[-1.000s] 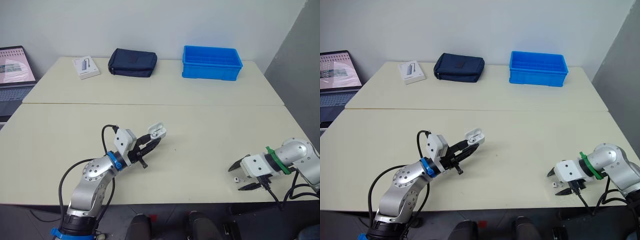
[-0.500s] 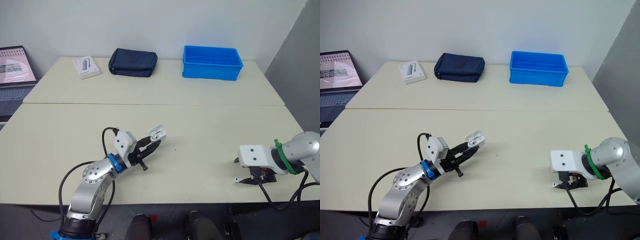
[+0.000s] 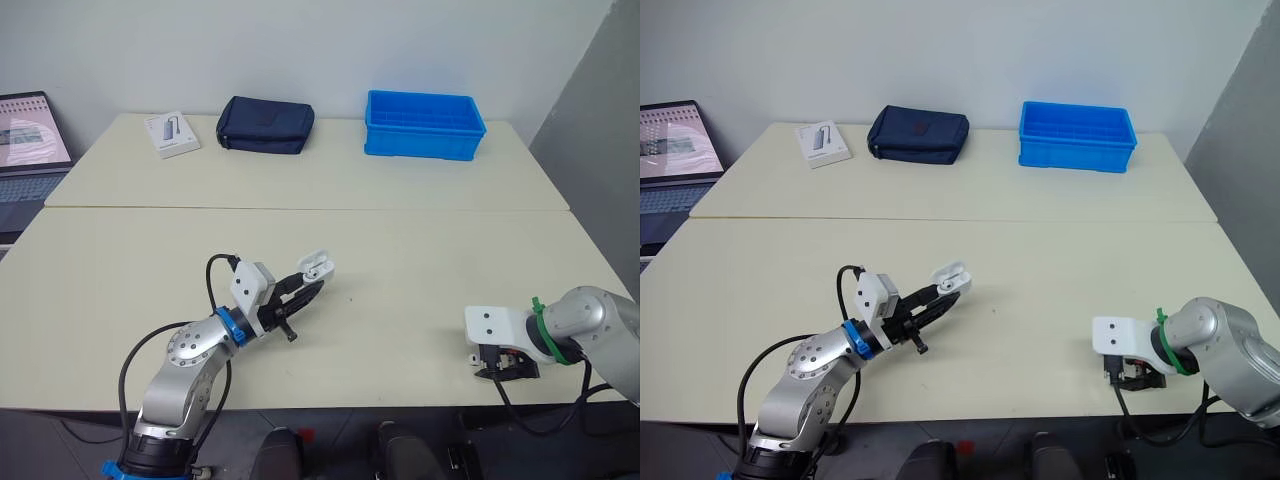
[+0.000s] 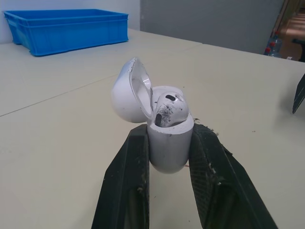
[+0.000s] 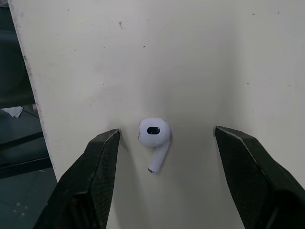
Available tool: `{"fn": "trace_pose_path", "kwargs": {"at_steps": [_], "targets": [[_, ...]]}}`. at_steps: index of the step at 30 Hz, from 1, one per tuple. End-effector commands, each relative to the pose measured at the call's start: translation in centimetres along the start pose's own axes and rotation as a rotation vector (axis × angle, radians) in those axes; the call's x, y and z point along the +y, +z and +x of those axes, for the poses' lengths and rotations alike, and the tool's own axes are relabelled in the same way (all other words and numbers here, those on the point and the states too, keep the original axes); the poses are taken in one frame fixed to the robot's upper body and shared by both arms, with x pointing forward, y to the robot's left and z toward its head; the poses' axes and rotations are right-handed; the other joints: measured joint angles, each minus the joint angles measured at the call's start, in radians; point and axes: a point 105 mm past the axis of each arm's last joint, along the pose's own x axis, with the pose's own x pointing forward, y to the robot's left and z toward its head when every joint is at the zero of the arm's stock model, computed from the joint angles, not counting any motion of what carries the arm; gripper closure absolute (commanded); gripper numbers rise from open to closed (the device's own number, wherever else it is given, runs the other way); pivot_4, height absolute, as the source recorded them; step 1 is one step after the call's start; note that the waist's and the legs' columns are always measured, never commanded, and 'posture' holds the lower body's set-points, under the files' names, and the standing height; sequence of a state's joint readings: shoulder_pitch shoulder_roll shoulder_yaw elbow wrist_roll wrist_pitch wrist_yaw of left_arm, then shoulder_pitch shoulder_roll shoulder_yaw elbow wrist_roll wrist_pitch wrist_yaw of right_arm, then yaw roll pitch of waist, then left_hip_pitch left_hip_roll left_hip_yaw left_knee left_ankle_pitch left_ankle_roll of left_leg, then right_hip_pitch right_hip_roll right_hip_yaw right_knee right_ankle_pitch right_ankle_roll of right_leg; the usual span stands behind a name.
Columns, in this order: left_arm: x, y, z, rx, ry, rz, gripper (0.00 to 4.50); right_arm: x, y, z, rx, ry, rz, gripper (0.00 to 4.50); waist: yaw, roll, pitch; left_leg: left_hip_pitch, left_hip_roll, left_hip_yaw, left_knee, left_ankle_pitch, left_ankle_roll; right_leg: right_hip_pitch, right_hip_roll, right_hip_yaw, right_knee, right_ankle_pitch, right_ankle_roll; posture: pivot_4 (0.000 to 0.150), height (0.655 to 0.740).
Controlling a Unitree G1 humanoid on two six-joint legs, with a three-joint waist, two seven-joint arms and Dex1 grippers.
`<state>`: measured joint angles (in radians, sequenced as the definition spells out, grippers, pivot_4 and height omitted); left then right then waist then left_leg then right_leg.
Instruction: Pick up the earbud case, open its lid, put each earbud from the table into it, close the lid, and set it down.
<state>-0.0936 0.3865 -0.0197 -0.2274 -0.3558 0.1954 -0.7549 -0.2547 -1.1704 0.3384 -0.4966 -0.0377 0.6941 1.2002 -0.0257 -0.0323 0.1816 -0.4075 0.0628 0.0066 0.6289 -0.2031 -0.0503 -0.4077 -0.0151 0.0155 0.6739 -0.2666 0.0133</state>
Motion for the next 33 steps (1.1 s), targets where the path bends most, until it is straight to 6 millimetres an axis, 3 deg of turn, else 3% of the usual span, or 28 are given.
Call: {"fn": "trace_pose_path", "kwargs": {"at_steps": [1,9,18,25,31,33], "targets": [[-0.3,1.6,0.2,-0.052,-0.018,0.025,3.74,0.5,-0.1,0.4,-0.003,0.021,0.009,1.61,0.0,0.0,0.0,0.0,0.0,0.0,0.0,0.0,0.0,0.0,0.0,0.0,0.0,0.0,0.0,0.15,0.74],[-0.3,1.6,0.3,-0.051,-0.02,0.024,3.74,0.7,0.4,0.6,-0.024,0.037,0.02,4.1,-0.004,-0.002,-0.001,0.001,0.0,0.0,0.001,0.0,0.0,0.001,0.0,0.0,0.0,0.0,0.0,0.15,0.74],[-0.2,1.6,0.4,-0.05,-0.023,0.026,3.74,-1.2,1.7,-0.8,-0.105,-0.045,-0.014,4.09,-0.004,-0.002,-0.001,0.001,0.0,0.0,0.0,0.0,0.0,0.001,0.0,0.0,0.0,0.0,0.0,0.15,0.74],[-0.1,2.0,0.8,-0.073,-0.029,0.033,3.74,-4.8,11.0,-4.5,-0.661,-0.264,-0.052,4.09,-0.005,-0.002,0.0,0.0,0.001,-0.001,0.0,0.0,0.0,0.0,0.002,0.0,0.001,0.002,0.003,0.15,0.74],[0.2,2.5,1.4,-0.09,-0.045,0.049,3.74,-5.5,17.3,-6.6,-1.175,-0.4,-0.018,4.09,-0.001,-0.002,0.0,-0.003,0.001,-0.003,-0.001,0.0,0.0,-0.002,0.003,-0.001,0.0,0.002,0.004,0.15,0.74],[0.2,2.7,1.5,-0.095,-0.055,0.051,3.74,-5.5,18.6,-6.6,-1.258,-0.411,0.012,4.09,-0.001,-0.002,0.0,-0.004,0.002,-0.003,-0.001,0.0,0.0,-0.003,0.003,-0.002,0.0,0.002,0.004,0.15,0.74]]}}
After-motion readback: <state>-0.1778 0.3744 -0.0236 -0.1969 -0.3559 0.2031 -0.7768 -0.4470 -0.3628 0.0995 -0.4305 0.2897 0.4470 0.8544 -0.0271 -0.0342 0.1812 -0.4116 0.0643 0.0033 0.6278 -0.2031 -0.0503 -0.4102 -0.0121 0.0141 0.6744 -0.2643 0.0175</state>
